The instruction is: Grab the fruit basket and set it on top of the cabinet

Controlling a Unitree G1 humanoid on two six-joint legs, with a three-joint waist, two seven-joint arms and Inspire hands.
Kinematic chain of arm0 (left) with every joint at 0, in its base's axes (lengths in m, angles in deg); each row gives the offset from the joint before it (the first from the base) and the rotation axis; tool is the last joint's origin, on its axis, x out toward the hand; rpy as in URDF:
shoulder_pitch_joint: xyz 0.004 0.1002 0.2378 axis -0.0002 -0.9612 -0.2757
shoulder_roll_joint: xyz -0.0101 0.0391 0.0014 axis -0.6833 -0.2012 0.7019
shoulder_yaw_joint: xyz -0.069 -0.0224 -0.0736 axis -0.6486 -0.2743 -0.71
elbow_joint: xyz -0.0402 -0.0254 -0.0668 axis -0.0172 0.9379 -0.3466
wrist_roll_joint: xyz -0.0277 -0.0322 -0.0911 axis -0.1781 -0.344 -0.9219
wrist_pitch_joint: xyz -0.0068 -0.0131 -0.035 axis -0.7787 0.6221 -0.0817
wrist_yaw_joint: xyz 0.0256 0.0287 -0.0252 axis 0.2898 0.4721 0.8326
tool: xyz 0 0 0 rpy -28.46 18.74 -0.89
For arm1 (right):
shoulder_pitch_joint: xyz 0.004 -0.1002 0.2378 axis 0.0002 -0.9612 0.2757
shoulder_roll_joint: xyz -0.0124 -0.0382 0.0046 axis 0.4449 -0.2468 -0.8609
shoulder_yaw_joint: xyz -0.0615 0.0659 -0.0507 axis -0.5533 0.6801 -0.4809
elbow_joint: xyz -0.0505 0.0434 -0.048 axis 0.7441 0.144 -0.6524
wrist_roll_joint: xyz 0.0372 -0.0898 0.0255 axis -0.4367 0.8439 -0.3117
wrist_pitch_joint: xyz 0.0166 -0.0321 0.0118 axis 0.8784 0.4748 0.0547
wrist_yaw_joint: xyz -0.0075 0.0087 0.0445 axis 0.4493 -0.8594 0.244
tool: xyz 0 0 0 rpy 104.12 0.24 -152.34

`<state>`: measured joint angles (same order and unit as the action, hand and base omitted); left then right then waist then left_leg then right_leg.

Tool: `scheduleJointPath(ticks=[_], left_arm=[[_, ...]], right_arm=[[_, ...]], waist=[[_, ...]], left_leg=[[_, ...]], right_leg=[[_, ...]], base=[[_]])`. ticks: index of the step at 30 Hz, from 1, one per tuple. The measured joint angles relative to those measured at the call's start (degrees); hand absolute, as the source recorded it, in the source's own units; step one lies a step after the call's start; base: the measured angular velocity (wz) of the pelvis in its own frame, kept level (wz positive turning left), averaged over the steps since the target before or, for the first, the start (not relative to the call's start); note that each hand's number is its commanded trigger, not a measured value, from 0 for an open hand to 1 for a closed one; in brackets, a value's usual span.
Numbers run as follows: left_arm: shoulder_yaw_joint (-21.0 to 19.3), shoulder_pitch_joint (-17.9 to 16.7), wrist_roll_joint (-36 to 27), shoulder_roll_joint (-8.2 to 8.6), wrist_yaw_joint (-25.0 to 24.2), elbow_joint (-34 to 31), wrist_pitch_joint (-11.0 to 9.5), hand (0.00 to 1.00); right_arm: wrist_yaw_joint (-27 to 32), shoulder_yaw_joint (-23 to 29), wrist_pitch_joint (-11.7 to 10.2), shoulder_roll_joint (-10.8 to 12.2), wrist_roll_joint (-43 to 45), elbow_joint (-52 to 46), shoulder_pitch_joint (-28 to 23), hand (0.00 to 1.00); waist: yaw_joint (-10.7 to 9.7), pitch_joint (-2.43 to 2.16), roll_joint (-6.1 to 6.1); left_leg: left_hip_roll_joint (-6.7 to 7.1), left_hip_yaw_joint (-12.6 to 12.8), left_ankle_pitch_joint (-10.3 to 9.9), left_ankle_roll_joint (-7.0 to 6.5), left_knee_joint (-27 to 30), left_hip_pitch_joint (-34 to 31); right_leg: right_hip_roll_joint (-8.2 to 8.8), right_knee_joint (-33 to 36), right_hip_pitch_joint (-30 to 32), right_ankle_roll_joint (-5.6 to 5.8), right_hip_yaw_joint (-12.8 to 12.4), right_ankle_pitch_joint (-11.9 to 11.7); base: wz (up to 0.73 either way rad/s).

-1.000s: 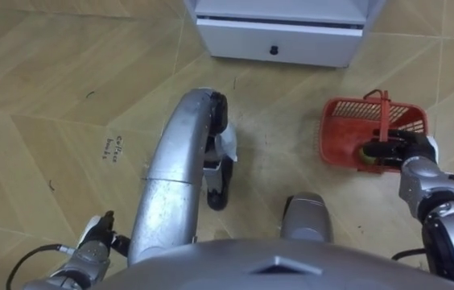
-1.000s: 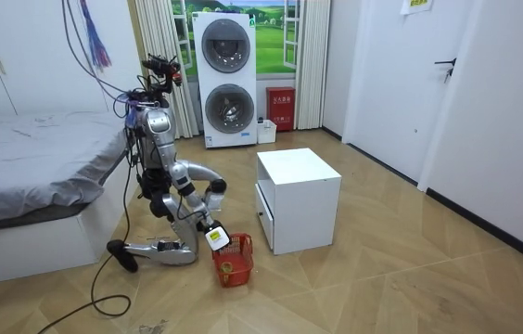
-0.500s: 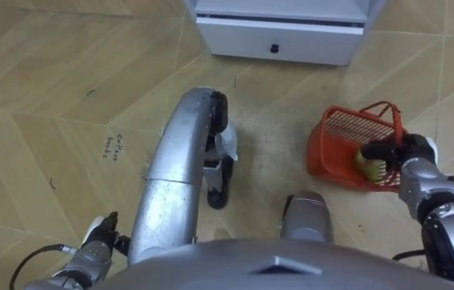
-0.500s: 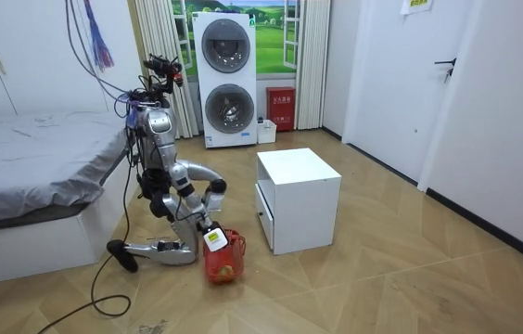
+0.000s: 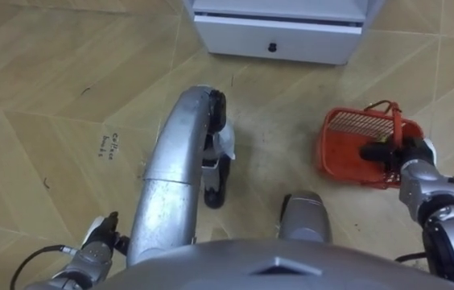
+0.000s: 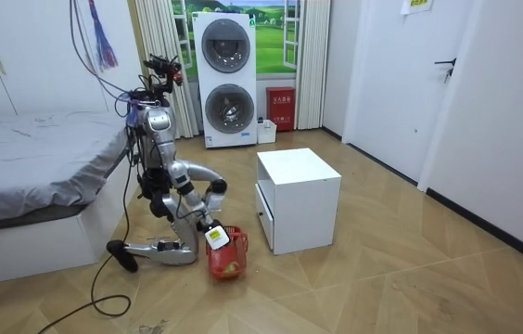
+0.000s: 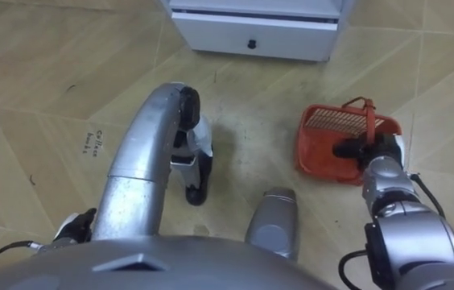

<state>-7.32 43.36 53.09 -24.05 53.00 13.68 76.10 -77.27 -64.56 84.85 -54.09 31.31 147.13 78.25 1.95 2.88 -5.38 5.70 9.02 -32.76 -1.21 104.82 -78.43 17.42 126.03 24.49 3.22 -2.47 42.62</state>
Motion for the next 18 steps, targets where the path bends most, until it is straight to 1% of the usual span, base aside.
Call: scheduleJointPath(ticks=[1, 2, 3, 4, 5, 6, 8, 9, 10, 11, 12, 13, 14, 15, 16, 17, 18], left_arm=[[-0.49, 0.02, 0.0, -0.03, -0.01, -0.67, 0.0, 0.0], [-1.63, -0.01, -0.02, -0.02, 0.0, -1.3, -0.02, 0.0], [-2.08, 0.03, -0.03, -0.03, 0.05, -1.66, 0.0, 0.0], [-2.83, 0.44, 0.01, -0.05, 0.2, -1.81, 0.03, 0.0], [-3.39, 0.89, 0.02, -0.1, 0.3, -2.2, 0.03, 0.0], [-3.83, 1.62, 0.03, -0.09, 0.34, -2.55, 0.03, 0.0], [-4.09, 2.56, 0.06, -0.11, 0.4, -2.54, 0.05, 0.0], [-4.29, 3.08, 0.07, -0.14, 0.51, -2.8, 0.06, 0.0], [-4.29, 3.26, 0.06, -0.13, 0.62, -3.2, 0.1, 0.0], [-4.28, 3.62, 0.13, -0.05, 1.06, -4.8, 0.16, 0.0], [-4.24, 3.94, 0.12, 0.07, 1.37, -5.16, 0.11, 0.0], [-4.29, 3.98, 0.08, 0.17, 1.48, -5.41, 0.14, 0.0], [-4.31, 3.67, 0.1, 0.42, 1.81, -5.45, 0.2, 0.0], [-4.31, 3.21, 0.09, 0.48, 2.22, -5.41, 0.18, 0.0], [-4.58, 1.89, 0.11, 0.53, 3.1, -5.45, 0.13, 0.0], [-5.79, 0.59, 0.15, 0.59, 3.57, -5.82, 0.23, 0.0], [-7.21, -0.88, 0.12, 0.61, 3.93, -6.18, 0.29, 0.0]], right_arm=[[0.09, 0.02, 0.08, 0.0, 0.0, -1.09, -0.15, 1.0], [0.16, 0.03, 0.54, 0.04, -0.01, -2.91, -0.29, 1.0], [0.24, 0.03, 0.86, 0.05, 0.0, -4.2, -0.3, 1.0], [0.75, 0.04, 1.0, 0.1, 0.02, -6.86, -0.28, 1.0], [1.56, 0.04, 0.89, 0.31, 0.16, -9.16, -0.25, 1.0], [2.41, 0.04, 0.67, 0.81, 0.83, -11.07, -0.24, 1.0], [3.48, 0.04, 0.65, 1.82, 2.84, -13.82, -0.24, 1.0], [3.95, 0.05, 0.72, 2.28, 3.63, -15.94, -0.25, 1.0], [4.01, 0.05, 0.8, 2.34, 3.76, -16.92, -0.25, 1.0], [4.29, 0.06, 0.88, 2.35, 3.76, -18.71, -0.22, 1.0], [4.52, 0.01, 1.01, 2.4, 3.64, -20.3, -0.22, 1.0], [4.53, 0.01, 1.09, 2.42, 3.61, -21.02, -0.21, 1.0], [4.66, -0.02, 1.1, 2.43, 3.68, -22.07, -0.11, 1.0], [4.73, -0.11, 1.11, 2.49, 3.7, -22.6, -0.11, 1.0], [5.2, -0.12, 1.22, 2.9, 3.83, -24.1, -0.37, 1.0], [5.91, -0.1, 1.57, 3.05, 3.96, -27.05, -1.05, 1.0], [6.63, 0.0, 1.72, 3.17, 4.03, -30.57, -1.9, 1.0]], waist=[[-0.17, 0.04, -0.54], [-0.22, -0.02, -1.15], [-0.25, -0.04, -1.46], [-0.49, -0.21, -1.75], [-0.72, -0.22, -2.27], [-0.78, -0.29, -2.44], [-0.81, -0.37, -2.48], [-0.98, -0.46, -2.25], [-1.03, -0.46, -1.98], [-1.19, -0.45, -1.41], [-0.82, -0.61, -0.93], [-0.43, -0.76, -0.57], [0.02, -1.07, 0.21], [0.19, -1.24, 0.54], [0.06, -1.5, 1.06], [-0.08, -1.61, 1.14], [-0.04, -1.6, 1.04]], left_leg=[[-0.03, -0.07, -0.01, -0.02, 0.09, -0.04], [-0.04, -0.25, -0.02, -0.02, 0.3, -0.16], [-0.05, -0.41, -0.02, -0.02, 0.47, -0.25], [0.02, -0.63, -0.02, -0.02, 0.69, -0.28], [0.15, -0.95, -0.01, -0.02, 1.03, -0.16], [0.59, -1.75, -0.01, -0.03, 1.67, -0.08], [1.06, -2.79, -0.08, -0.15, 2.45, 0.05], [0.98, -3.02, -0.36, -0.71, 2.25, 0.07], [0.87, -3.09, -0.41, -0.81, 1.84, 0.15], [0.8, -3.22, -0.46, -0.92, 0.05, 0.75], [0.57, -3.22, -0.3, -1.22, -2.94, 1.96], [0.17, -3.18, -0.01, -1.6, -4.73, 2.84], [-0.71, -3.13, 0.43, -2.0, -9.04, 5.29], [-1.06, -3.0, 0.81, -2.19, -11.55, 6.75], [-1.06, -2.77, 1.76, -2.57, -16.89, 10.01], [-1.03, -2.38, 2.94, -2.89, -22.42, 13.23], [-1.05, -1.67, 3.84, -3.13, -27.58, 16.62]], right_leg=[[-0.09, 0.06, 0.0, -0.01, -0.08, 0.0], [-0.29, 0.15, 0.03, -0.04, -0.29, 0.02], [-0.44, 0.19, 0.06, -0.05, -0.37, 0.02], [-0.57, 0.18, -0.07, -0.09, -0.41, 0.04], [-0.79, -0.03, -0.54, -0.17, -0.32, 0.09], [-1.27, -0.4, -1.22, -0.19, -0.11, 0.1], [-2.11, -0.91, -1.71, -0.18, -0.03, 0.09], [-3.2, -1.73, -1.71, -0.16, -0.33, 0.11], [-3.77, -2.44, -1.65, -0.16, -0.4, 0.11], [-4.78, -4.8, -1.33, -0.16, -0.67, 0.1], [-5.6, -8.66, -0.79, -0.15, -1.36, 0.09], [-5.92, -11.17, -0.62, -0.15, -1.71, 0.09], [-6.14, -17.64, -0.81, -0.14, -2.18, 0.09], [-6.03, -21.45, -1.24, -0.05, -2.28, 0.05], [-5.96, -29.64, -3.22, 0.13, -2.43, -0.04], [-5.97, -38.2, -5.31, 1.31, -3.33, -0.65], [-5.94, -46.54, -7.8, 2.36, -3.87, -1.72]], base=[[-0.05], [-0.07], [-0.09], [-0.06], [-0.05], [-0.05], [-0.07], [0.0], [0.06], [0.0], [-0.12], [-0.39], [-0.46], [-0.52], [-0.43], [-0.49], [-0.43]])
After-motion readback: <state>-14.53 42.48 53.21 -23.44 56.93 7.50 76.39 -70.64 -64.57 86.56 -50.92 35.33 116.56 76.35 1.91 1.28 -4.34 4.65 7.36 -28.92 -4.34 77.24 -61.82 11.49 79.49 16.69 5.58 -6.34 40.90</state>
